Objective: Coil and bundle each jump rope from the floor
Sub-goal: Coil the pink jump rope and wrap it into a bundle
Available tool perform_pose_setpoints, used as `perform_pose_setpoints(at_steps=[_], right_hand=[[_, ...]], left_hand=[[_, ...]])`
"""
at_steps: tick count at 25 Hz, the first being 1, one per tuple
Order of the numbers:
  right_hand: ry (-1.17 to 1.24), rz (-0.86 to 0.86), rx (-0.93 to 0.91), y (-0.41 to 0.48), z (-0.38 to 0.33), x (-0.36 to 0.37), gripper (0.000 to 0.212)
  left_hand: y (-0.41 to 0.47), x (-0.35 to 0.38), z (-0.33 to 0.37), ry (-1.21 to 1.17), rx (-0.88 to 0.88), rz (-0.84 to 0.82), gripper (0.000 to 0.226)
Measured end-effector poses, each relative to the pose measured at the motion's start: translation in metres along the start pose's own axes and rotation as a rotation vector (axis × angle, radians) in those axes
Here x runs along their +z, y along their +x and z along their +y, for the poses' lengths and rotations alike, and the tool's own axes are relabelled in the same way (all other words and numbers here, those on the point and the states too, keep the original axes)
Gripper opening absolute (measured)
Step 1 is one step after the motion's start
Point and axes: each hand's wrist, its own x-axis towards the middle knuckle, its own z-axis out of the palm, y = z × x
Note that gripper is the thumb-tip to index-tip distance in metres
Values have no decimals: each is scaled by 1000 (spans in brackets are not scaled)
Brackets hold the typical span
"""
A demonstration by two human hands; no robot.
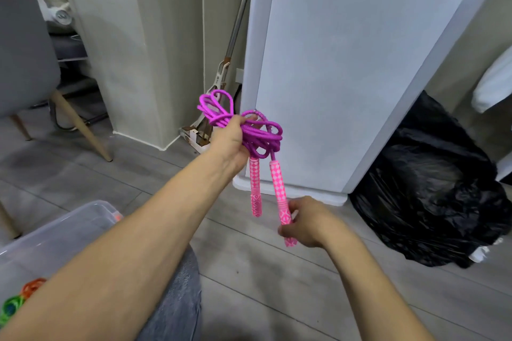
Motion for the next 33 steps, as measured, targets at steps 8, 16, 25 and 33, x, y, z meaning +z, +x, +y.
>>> perform_pose_setpoints(at_steps=[8,16,25,33], right_hand=[[416,122,-139,7,-8,2,82],[443,265,-334,11,-29,29,21],[-129,229,-328,-2,-9,23,21],[-229,134,-63,2,40,-17,20]], left_hand=[[0,2,-4,-59,-94,-30,6],[17,-14,-10,27,-47,174,21],[78,-72,1,72,88,535,10],[64,-62,3,480,314,233,8]])
